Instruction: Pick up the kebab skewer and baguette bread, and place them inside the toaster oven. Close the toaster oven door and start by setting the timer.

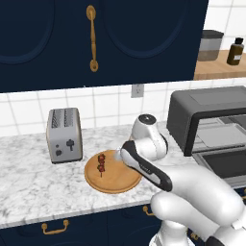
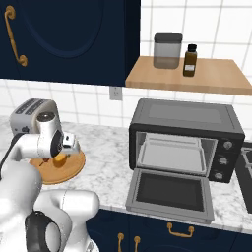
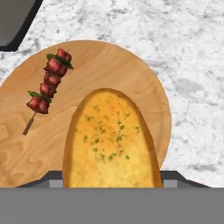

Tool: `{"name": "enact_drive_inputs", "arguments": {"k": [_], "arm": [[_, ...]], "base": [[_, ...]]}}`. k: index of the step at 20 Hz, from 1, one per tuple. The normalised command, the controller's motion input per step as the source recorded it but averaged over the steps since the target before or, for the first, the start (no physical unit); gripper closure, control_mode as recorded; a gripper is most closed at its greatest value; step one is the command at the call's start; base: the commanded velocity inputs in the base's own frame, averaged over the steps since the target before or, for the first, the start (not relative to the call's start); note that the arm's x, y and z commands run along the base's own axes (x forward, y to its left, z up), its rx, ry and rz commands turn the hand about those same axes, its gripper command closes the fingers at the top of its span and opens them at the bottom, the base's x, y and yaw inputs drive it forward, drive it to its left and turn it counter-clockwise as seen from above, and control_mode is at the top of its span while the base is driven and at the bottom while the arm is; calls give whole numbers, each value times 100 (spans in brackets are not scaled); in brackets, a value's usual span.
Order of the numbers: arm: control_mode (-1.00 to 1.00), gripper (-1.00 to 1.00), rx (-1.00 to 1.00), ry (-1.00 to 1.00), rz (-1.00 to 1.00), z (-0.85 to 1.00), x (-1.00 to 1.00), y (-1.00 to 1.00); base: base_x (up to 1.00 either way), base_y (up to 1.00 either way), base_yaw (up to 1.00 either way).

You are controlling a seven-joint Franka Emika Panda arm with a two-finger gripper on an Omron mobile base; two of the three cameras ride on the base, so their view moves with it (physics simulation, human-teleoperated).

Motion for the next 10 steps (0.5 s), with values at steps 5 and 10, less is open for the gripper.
{"name": "enact_drive_inputs", "arguments": {"k": [5,10], "arm": [[-100,100,5,0,-15,78,-46,-30],[-100,100,5,0,-22,68,-33,-43]], "base": [[0,0,0],[0,0,0]]}}
